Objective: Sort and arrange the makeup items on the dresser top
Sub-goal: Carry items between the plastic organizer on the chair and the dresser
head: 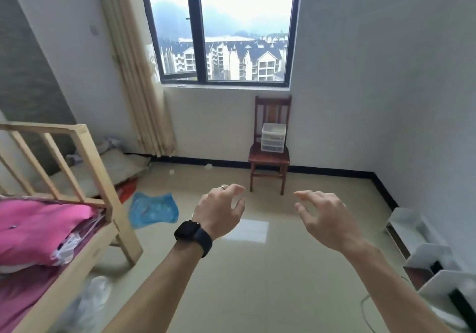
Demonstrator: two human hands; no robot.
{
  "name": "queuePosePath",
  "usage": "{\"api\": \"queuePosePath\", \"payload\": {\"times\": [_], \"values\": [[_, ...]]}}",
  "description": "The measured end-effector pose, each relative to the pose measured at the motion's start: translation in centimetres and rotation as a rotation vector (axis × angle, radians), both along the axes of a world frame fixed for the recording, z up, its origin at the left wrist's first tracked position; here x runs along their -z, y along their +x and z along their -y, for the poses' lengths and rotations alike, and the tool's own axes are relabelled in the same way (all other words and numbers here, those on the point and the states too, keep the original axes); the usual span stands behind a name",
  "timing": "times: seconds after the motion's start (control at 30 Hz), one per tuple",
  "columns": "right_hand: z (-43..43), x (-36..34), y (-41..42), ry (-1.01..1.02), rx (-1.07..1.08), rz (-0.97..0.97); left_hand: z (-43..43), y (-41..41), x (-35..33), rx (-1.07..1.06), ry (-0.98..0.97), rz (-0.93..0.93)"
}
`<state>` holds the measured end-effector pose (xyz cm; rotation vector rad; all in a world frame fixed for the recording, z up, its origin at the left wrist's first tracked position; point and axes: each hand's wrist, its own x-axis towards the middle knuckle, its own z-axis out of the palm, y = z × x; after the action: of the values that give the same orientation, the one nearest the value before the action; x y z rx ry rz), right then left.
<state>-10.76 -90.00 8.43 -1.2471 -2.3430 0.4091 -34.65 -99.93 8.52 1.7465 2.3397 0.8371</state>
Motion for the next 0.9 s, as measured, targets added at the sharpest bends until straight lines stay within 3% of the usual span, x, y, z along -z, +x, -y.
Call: {"api": "queuePosePath", "payload": {"times": [0.3, 0.9], "values": [[-8.8, -3.8, -4.4, 0.108, 0.065, 0.163, -8.7, -6.8, -3.3, 0.001, 0.029, -0.096], [-37.1, -2.0, -9.5, 0.005, 0.091, -0.054, -38.5, -11.8, -2.5, 0.037, 0.039, 0.09]]}}
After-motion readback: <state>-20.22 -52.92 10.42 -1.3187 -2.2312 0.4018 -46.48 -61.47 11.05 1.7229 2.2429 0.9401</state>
